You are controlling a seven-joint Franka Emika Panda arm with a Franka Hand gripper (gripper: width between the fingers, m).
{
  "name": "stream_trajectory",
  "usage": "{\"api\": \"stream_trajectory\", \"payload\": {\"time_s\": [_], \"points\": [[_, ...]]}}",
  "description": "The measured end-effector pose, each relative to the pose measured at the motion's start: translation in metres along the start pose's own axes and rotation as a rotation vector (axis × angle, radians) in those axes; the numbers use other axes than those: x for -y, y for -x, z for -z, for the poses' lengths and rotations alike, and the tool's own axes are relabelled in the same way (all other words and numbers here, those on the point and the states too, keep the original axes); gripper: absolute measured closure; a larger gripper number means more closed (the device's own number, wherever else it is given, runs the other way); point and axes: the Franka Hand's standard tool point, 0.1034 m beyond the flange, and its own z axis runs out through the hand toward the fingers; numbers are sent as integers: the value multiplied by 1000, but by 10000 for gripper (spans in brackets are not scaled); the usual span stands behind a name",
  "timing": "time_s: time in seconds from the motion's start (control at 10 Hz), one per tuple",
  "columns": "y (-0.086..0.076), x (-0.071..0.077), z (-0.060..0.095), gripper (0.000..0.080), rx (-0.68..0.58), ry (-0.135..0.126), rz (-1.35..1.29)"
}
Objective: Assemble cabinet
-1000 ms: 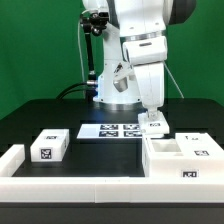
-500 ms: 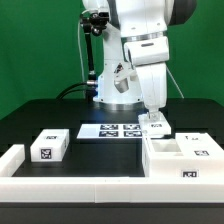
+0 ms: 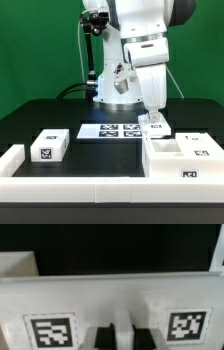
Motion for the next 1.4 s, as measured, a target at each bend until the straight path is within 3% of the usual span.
{"api": "stream_trajectory", "payload": {"time_s": [0.4, 0.7, 0.9, 1.4], "points": [[-2, 1, -5, 737, -7, -10, -12], [-6, -11, -2, 737, -13, 1, -27], [-6, -27, 6, 737, -16, 6, -34], [-3, -29, 3, 737, -21, 2, -34]]}}
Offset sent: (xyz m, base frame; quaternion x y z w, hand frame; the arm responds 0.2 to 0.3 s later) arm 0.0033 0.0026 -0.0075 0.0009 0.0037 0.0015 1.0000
